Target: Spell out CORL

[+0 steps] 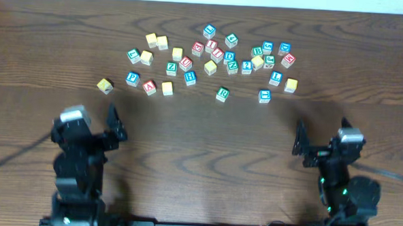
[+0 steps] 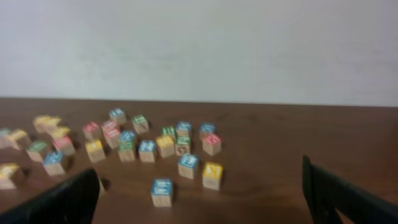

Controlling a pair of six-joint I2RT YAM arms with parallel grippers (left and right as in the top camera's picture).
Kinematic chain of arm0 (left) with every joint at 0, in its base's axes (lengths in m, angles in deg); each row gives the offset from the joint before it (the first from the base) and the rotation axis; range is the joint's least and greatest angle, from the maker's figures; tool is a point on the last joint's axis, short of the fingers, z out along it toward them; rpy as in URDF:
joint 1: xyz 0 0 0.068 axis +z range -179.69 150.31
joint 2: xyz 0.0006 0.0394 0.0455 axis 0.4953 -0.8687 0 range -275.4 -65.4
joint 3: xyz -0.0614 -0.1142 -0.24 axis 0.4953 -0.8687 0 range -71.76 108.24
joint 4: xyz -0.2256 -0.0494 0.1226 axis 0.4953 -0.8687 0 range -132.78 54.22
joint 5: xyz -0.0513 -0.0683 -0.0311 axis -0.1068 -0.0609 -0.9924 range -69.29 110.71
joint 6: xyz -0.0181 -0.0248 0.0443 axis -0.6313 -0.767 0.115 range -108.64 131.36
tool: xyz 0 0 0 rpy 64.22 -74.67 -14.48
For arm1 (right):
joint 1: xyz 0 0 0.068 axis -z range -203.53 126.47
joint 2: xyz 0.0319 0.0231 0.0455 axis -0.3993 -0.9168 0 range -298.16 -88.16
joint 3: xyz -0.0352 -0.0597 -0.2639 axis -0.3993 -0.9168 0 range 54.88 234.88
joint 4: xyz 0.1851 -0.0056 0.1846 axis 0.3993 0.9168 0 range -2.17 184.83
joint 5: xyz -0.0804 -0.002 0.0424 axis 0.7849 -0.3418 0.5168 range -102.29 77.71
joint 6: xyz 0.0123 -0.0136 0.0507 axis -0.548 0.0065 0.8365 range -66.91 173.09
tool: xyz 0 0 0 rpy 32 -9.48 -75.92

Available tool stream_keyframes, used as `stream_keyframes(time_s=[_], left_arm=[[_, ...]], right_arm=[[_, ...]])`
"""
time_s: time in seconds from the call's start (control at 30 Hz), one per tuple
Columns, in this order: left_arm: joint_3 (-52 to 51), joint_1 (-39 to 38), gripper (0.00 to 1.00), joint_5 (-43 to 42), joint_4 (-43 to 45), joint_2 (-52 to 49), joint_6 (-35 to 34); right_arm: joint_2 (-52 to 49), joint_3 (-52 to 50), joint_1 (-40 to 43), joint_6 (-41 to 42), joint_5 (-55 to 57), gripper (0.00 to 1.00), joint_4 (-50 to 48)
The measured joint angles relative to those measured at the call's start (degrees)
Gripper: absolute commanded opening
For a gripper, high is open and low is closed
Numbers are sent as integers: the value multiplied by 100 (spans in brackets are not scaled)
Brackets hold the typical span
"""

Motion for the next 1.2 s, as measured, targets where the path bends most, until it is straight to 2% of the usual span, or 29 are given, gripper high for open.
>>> stream_keyframes(time_s=[0.1, 0.3, 0.5, 0.6, 0.8, 0.93, 1.0, 1.03, 1.2], left_arm=[[962, 0, 98, -170, -490, -903, 33], [3482, -2, 98, -619, -2371, -3134, 92], [5434, -66, 98, -962, -3875, -5108, 103], [6238, -264, 98, -1029, -4190, -6050, 188], [6623, -793, 97, -1233, -4140, -7044, 297], [6647, -1005, 98, -1497, -4264, -7331, 293], [6647, -1095, 89, -1670, -4218, -7466, 293], [6651, -1154, 80, -1733, -4170, -7560, 264], [6686, -1427, 70, -1198, -4153, -7987, -393]], right_arm=[[-879, 835, 0, 9, -177, 99, 450], [-2903, 2798, 0, 17, -525, 99, 1869], [-4205, 4190, 0, 17, -684, 99, 2977], [-4804, 4817, 0, 11, -807, 99, 3399], [-6081, 6164, 0, -2, -1045, 99, 4706], [-6625, 6505, -2, 0, -1113, 99, 4478], [-6760, 6513, -2, 0, -1121, 99, 4378], [-6813, 6513, -2, 0, -1121, 93, 4347], [-6826, 6513, -2, -7, -1139, 76, 4350]])
